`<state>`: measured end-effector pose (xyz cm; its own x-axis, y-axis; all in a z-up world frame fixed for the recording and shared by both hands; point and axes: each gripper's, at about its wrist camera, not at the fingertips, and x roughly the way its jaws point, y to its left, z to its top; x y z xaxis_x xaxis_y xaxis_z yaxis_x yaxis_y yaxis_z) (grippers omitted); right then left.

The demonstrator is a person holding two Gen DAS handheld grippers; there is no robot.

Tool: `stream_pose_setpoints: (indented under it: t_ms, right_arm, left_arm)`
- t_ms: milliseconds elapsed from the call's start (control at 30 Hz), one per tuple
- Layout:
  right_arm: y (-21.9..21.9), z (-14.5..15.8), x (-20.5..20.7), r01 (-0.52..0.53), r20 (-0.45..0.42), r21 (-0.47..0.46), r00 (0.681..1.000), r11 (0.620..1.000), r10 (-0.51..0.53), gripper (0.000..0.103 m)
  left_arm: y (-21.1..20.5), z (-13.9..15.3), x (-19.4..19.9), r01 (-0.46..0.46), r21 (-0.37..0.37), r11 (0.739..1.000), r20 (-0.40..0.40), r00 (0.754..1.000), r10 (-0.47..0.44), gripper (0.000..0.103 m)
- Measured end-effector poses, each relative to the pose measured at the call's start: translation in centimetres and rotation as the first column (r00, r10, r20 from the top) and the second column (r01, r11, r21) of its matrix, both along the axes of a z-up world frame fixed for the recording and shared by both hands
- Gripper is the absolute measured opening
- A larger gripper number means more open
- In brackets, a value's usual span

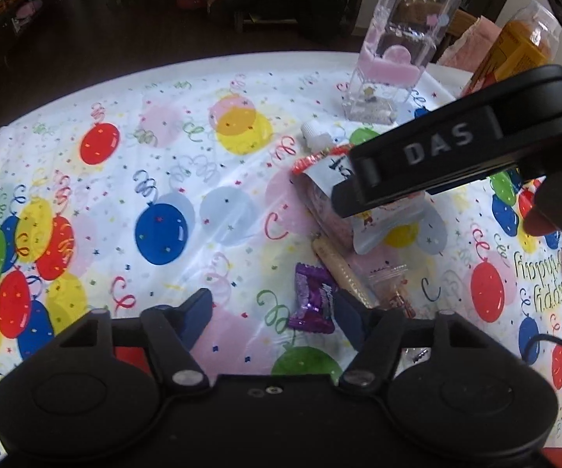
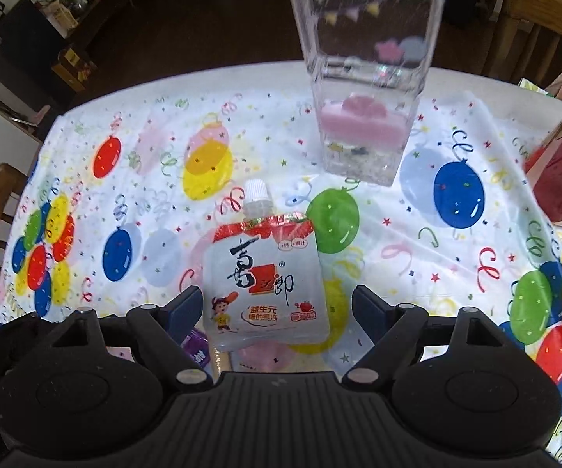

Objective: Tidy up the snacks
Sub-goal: 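Move the left tool to the purple candy while the right tool reaches the white pouch, then grasp the purple candy with the left tool while the right tool grasps the white pouch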

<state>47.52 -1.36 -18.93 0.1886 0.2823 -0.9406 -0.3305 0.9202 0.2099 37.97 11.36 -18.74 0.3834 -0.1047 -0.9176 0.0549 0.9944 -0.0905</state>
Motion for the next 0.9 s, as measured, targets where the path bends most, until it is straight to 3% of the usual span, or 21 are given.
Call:
stream_pose_setpoints:
  t_ms: [233, 400, 467, 700, 900]
  right_arm:
    - [0.8, -0.9, 0.1, -0.006, -0.008, -0.004, 1.0, 1.0, 0.006, 0.084]
    - [1.0, -1.3, -0.2, -0.005, 0.0, -0.006, 1.0, 1.0, 0.005, 0.083]
    - [1.0, -1.3, -0.3, -0.006, 0.001, -0.007, 1.0, 1.0, 0.006, 0.074]
    - [0.2, -0.3, -0.8, 0.018, 0.004, 0.015, 1.0, 1.0, -0.019, 0.071]
    - [-1.2, 1.1, -1.9, 0.025, -0.001, 0.021, 1.0, 0.999, -0.025, 0.07]
  left_arm:
    - [-0.7, -0.5, 0.3, 0.026, 0.019, 0.999, -0.004, 1.0, -0.026, 0.057]
    - [-0.9, -0.4, 0.3, 0.035, 0.03, 0.999, 0.014, 0.999, -0.035, 0.034]
    - [-1.0, -0.4, 0.3, 0.037, 0.027, 0.999, 0.019, 0.999, -0.037, 0.028]
    - [-0.8, -0.3, 0.4, 0.034, 0.01, 0.999, 0.029, 0.999, -0.034, 0.016]
    - [-0.2, 0.1, 0.2, 0.007, 0.0, 1.0, 0.034, 0.999, -0.007, 0.016]
